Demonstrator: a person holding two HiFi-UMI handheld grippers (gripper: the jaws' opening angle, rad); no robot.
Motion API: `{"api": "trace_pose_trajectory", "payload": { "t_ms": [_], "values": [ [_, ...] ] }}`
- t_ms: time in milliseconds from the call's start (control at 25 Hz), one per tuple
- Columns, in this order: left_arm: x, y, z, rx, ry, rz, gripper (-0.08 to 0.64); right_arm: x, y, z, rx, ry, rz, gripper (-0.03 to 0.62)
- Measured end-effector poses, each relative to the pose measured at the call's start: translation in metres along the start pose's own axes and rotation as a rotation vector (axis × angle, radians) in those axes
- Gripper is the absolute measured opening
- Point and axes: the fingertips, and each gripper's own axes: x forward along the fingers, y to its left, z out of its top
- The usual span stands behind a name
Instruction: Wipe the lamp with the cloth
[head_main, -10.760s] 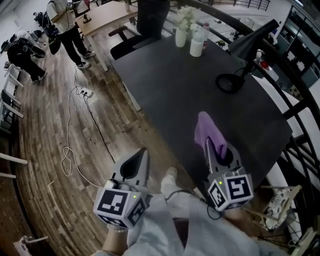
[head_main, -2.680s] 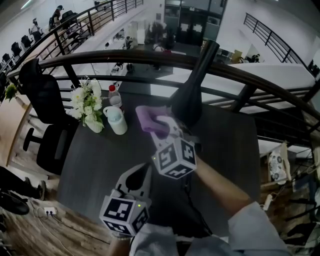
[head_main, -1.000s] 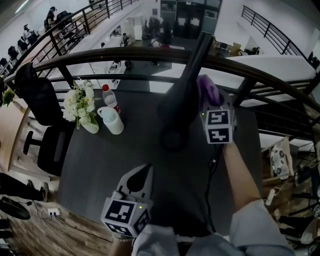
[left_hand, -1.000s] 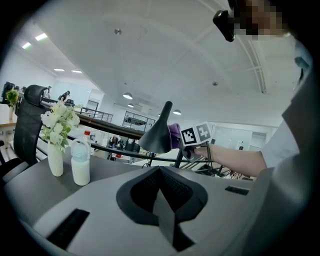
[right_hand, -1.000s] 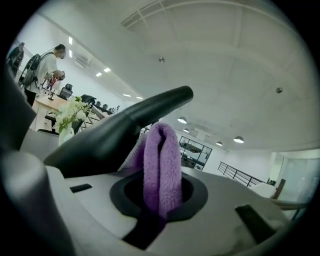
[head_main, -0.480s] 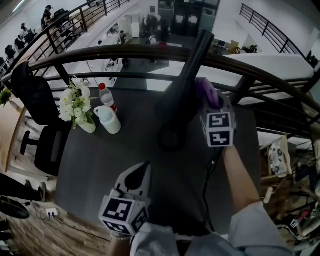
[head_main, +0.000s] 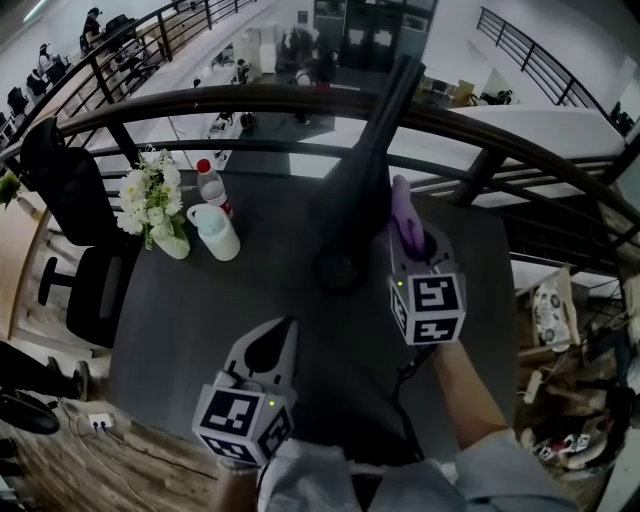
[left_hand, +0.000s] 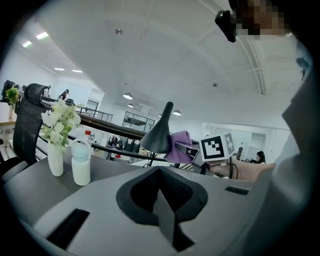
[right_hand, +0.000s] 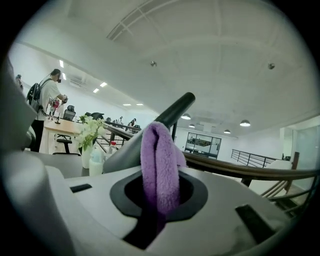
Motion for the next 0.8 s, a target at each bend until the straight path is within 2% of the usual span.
{"api": "trace_pose_trajectory", "payload": {
  "t_ms": [440, 800],
  "values": [
    [-0.013, 0.005, -0.001, -0.010, -0.014, 0.028, 0.012, -0.014, 0.068, 0.004, 0.023, -0.021, 0.134, 0.051],
    [-0.014, 0.005, -0.003, 0.002, -0.022, 0.023, 0.012, -0.018, 0.117, 0.013, 0.039, -0.041, 0.266, 0.051]
  ]
}}
